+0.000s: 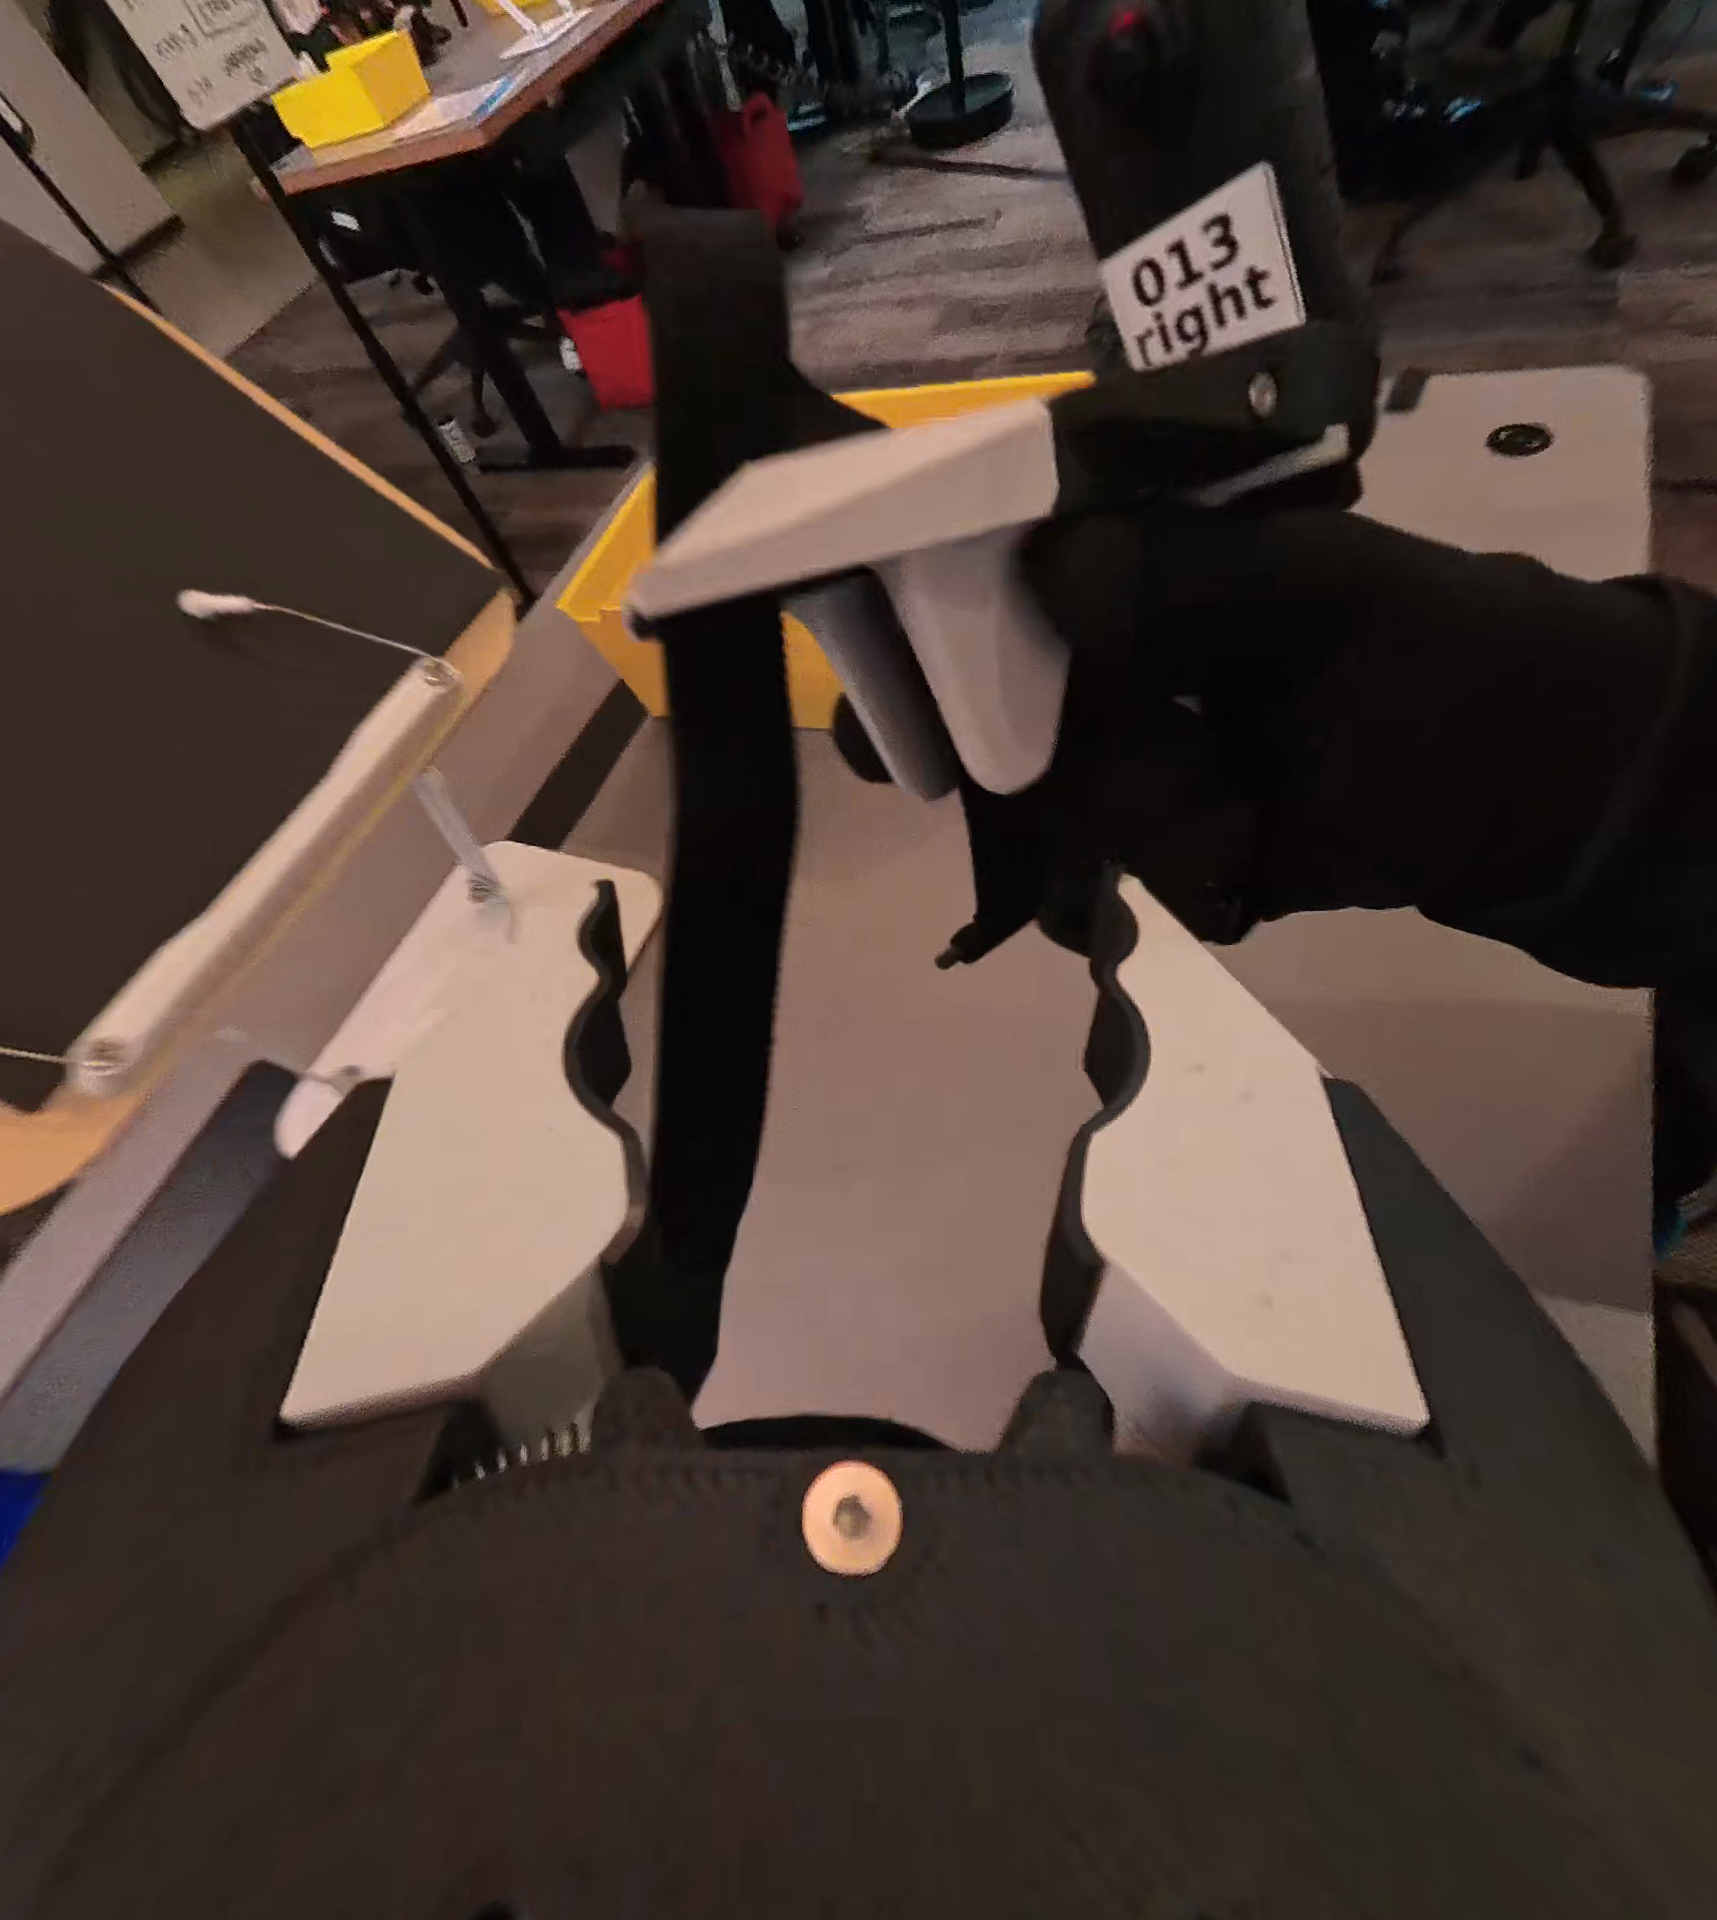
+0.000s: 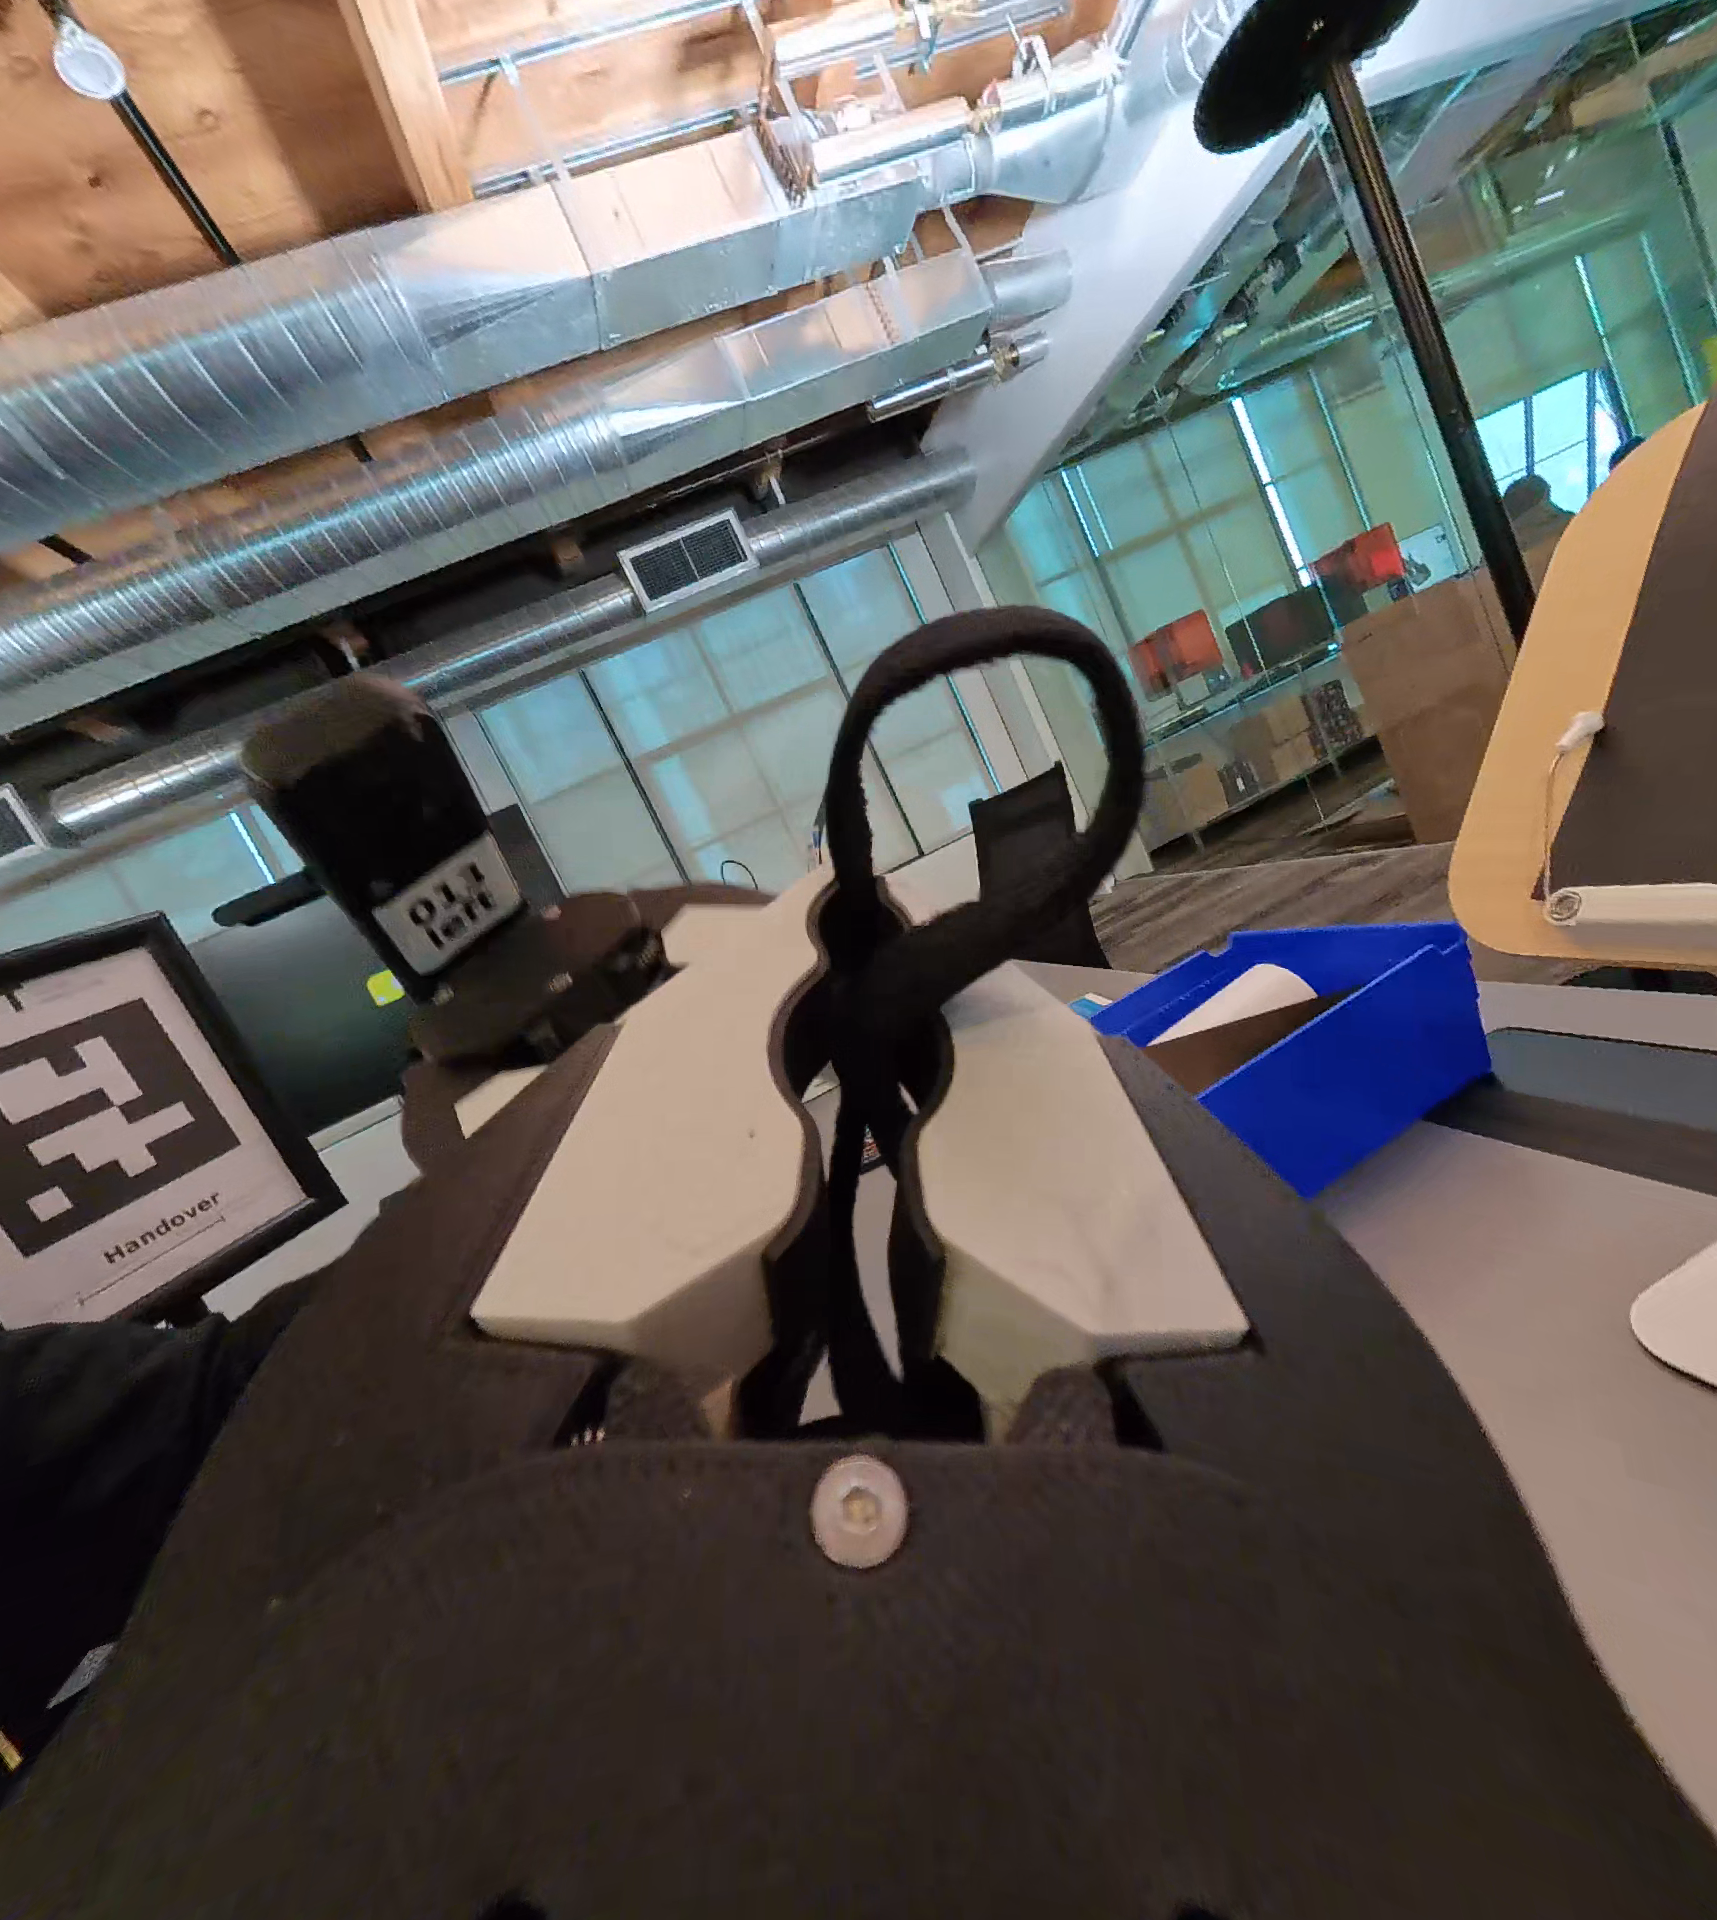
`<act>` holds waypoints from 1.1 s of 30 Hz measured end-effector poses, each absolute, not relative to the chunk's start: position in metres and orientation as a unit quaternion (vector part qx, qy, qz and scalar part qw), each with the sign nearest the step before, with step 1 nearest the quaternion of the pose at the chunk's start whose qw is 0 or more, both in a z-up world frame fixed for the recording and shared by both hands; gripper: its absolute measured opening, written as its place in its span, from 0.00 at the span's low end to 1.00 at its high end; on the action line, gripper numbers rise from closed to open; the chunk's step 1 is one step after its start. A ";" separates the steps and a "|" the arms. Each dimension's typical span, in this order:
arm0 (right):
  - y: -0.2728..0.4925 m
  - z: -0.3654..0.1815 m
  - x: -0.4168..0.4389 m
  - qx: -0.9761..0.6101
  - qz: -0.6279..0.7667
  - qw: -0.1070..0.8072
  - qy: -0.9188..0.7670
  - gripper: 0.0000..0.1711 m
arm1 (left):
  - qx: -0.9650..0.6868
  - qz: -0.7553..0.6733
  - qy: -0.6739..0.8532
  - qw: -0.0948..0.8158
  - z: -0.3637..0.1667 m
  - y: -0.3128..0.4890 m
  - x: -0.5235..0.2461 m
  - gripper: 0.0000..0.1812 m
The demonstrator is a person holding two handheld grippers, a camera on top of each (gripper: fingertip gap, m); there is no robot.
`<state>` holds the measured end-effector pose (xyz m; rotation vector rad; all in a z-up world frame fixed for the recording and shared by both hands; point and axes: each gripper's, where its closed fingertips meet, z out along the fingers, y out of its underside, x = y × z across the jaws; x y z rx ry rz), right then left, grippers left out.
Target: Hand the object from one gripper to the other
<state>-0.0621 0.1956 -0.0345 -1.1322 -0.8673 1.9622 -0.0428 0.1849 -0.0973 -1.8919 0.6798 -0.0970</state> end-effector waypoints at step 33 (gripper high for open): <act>0.206 -0.049 -0.048 -0.394 0.301 0.639 -0.588 0.70 | -0.908 -0.022 0.379 0.177 -0.125 0.133 -0.141 0.00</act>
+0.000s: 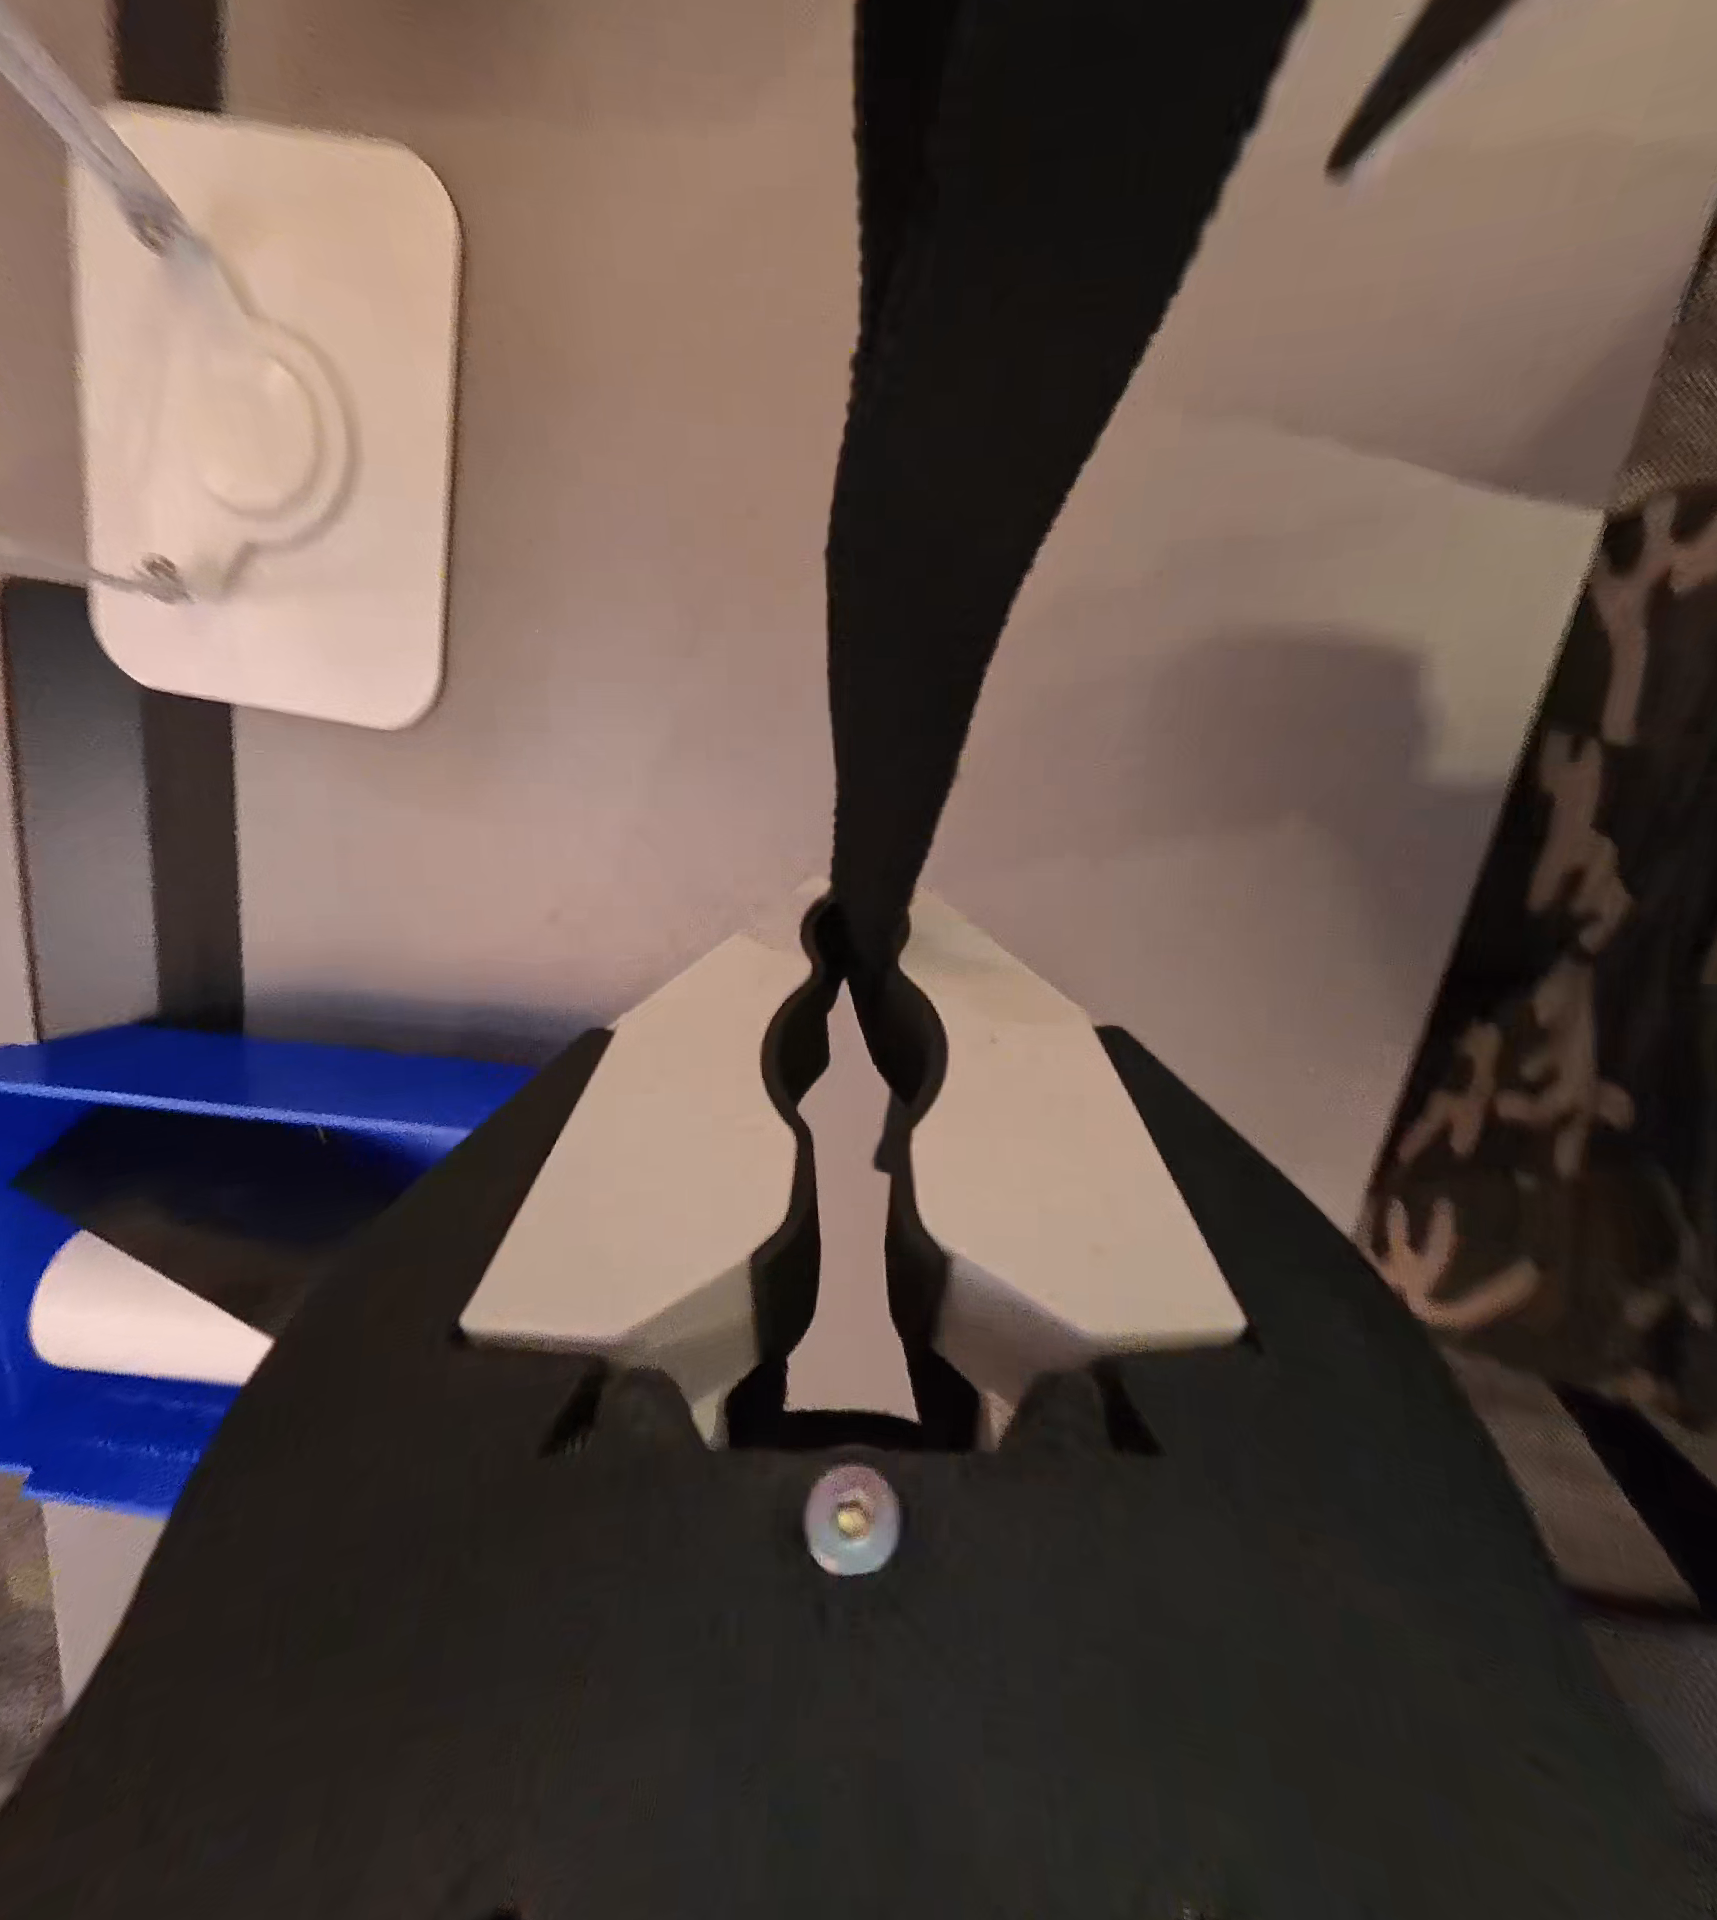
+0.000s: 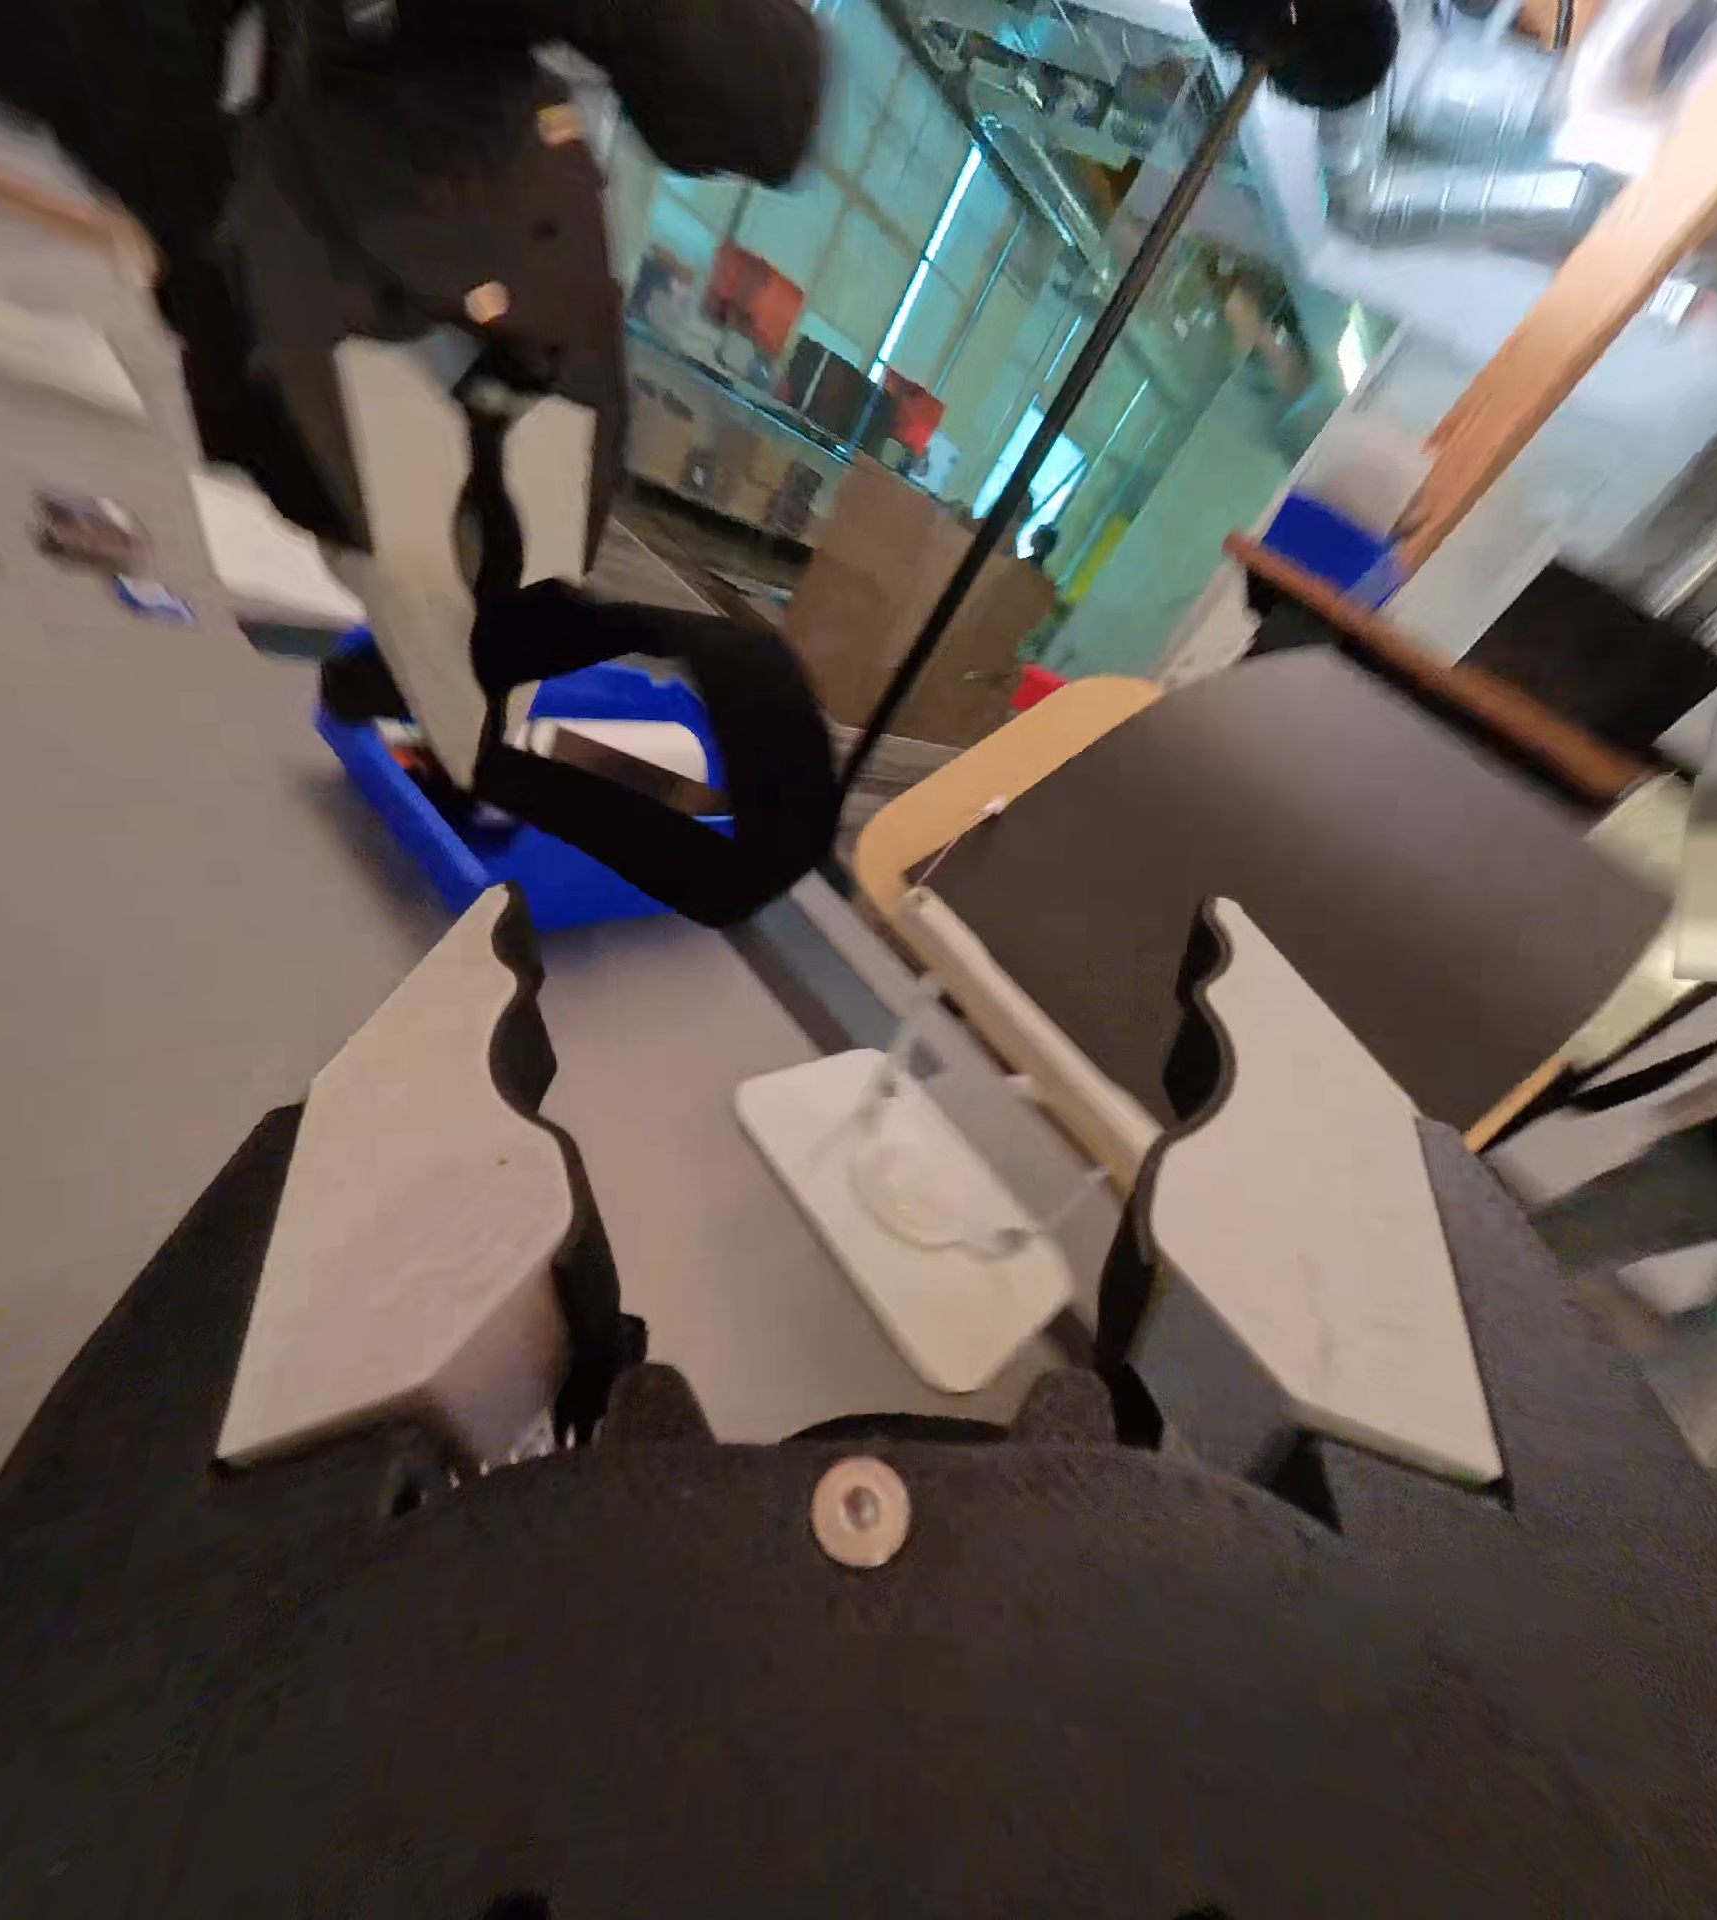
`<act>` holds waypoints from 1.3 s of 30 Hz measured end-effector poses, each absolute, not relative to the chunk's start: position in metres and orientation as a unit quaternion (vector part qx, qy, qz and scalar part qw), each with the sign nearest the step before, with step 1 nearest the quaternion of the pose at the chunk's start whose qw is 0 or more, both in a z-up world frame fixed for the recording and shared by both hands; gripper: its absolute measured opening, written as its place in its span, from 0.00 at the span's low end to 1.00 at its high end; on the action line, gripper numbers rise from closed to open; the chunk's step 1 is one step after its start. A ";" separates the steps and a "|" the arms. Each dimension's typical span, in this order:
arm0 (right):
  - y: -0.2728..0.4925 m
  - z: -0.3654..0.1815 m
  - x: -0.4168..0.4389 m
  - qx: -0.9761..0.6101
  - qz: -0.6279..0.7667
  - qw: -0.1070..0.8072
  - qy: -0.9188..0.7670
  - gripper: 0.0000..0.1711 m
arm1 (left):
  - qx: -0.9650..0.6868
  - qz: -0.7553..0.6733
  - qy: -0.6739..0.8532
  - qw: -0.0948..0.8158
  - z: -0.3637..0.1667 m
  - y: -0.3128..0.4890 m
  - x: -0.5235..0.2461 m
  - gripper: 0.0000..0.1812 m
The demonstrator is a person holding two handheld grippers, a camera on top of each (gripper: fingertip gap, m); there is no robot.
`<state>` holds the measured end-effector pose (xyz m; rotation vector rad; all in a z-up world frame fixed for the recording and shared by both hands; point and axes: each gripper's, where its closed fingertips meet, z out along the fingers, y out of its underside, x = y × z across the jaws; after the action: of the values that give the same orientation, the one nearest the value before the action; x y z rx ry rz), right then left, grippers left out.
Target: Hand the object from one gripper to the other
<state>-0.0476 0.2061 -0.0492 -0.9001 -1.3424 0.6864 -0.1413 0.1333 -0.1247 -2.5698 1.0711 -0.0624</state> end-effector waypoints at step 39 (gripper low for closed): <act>0.173 -0.121 -0.126 -0.407 0.182 0.620 -0.645 0.00 | -0.899 0.002 0.417 0.136 -0.074 0.158 -0.135 0.51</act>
<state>-0.1263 0.1731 -0.1206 -0.9358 -1.4840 0.4183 -0.1349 0.1577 -0.0745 -2.6033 1.2064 0.0064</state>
